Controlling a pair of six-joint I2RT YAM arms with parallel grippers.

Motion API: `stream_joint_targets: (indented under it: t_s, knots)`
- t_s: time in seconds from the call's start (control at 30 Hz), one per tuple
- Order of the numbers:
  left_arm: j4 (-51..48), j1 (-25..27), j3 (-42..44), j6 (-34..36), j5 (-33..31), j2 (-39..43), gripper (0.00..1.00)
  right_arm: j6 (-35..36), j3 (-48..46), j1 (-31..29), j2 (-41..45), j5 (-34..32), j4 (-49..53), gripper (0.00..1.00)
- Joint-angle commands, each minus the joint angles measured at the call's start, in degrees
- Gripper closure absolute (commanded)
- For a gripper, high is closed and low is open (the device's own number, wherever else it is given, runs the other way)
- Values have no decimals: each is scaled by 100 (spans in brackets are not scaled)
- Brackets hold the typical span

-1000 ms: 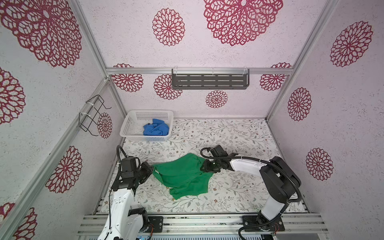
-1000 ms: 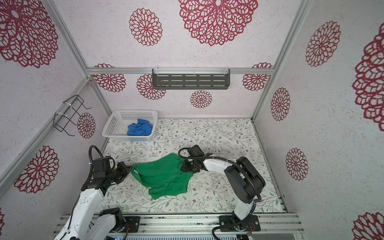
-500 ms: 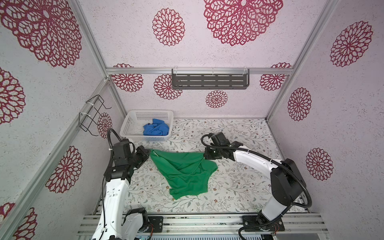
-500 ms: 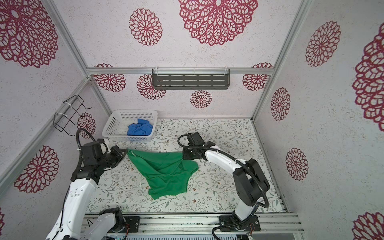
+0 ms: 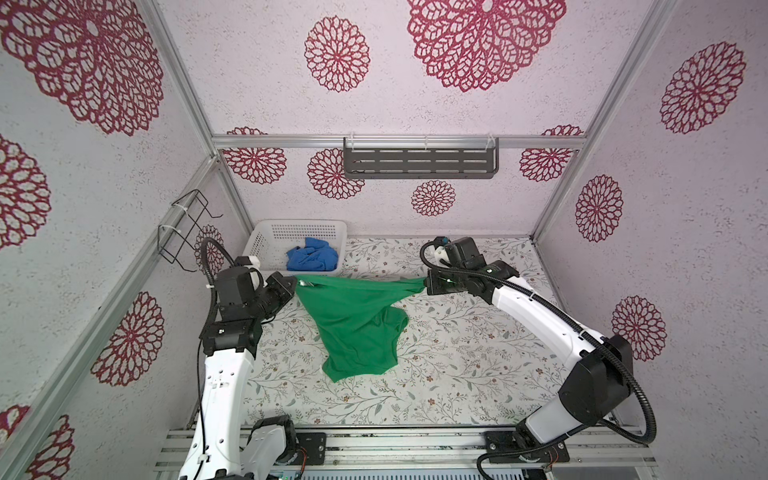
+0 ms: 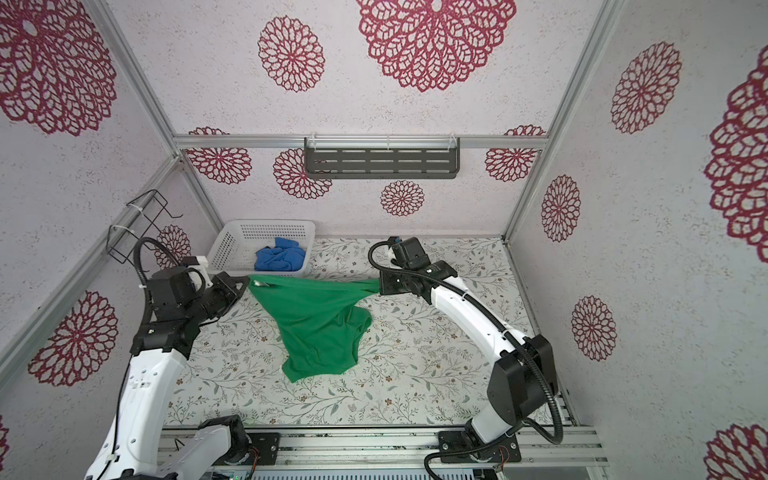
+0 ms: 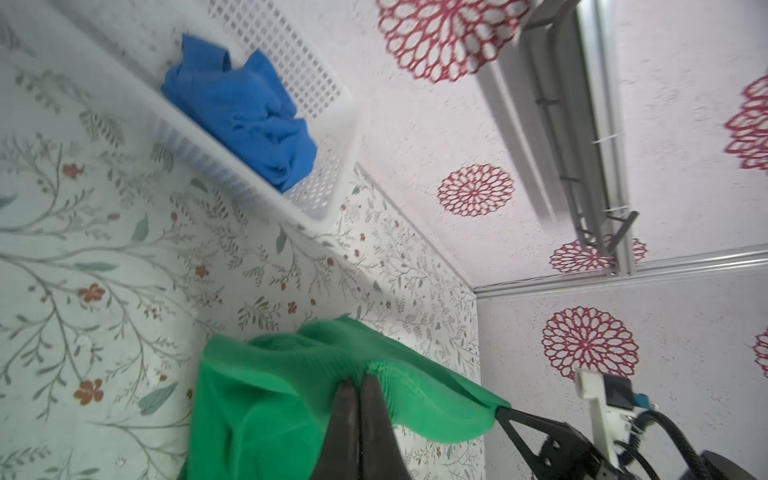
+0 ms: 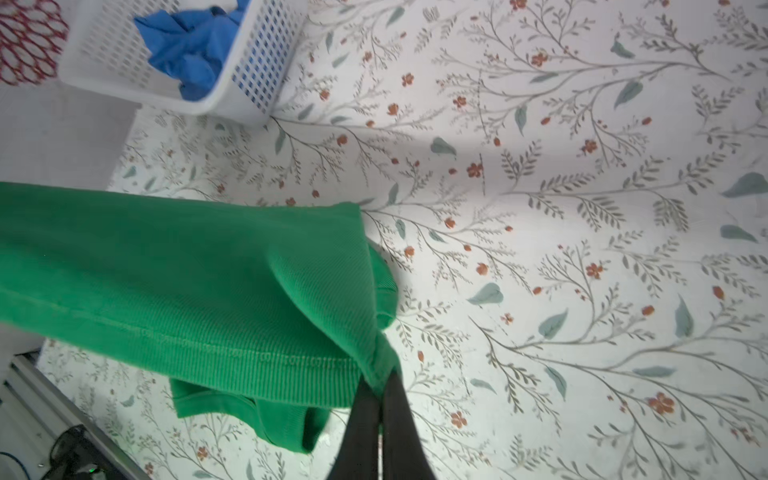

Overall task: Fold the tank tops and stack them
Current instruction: 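Lift the green tank top high with both grippers and stretch it apart, then lower the tank top onto the table with both grippers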

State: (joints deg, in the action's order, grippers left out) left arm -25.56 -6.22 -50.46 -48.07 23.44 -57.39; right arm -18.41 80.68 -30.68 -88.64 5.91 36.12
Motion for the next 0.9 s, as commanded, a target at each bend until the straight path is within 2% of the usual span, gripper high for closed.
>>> stream_joint_targets:
  t_s: [0.0, 0.1, 0.23, 0.37, 0.47, 0.57, 0.67, 0.77, 0.87]
  knots:
    - [488, 580, 58, -157, -220, -235, 100, 377, 240, 360, 674, -697, 637, 100]
    - [507, 881, -397, -18, -427, -555, 100, 700, 682, 633, 877, -1092, 987, 100]
    - [441, 921, -1725, 274, -458, -1125, 100, 1056, 1575, 1105, 812, -1147, 1099, 100]
    - [423, 1037, -3225, 373, -410, -1893, 100, 1410, 2620, 1479, 464, -858, 931, 100]
    - [445, 1235, -4190, 308, -302, -2493, 100, 1614, 3759, 1665, -67, -610, 1253, 100]
    - [481, 1606, -4642, 299, -309, -2826, 100, 1769, 4829, 1697, -548, -348, 1731, 100]
    - [585, 1876, -4228, 296, -465, -2682, 100, 1732, 4872, 1682, -644, 174, 2000, 100]
    - [979, 1998, -2953, 88, -744, -2066, 100, 1726, 3839, 1554, -313, 537, 1988, 100]
    - [1167, 2050, -1445, -163, -1239, -1157, 100, 1636, 2314, 1358, 248, 585, 1872, 100]
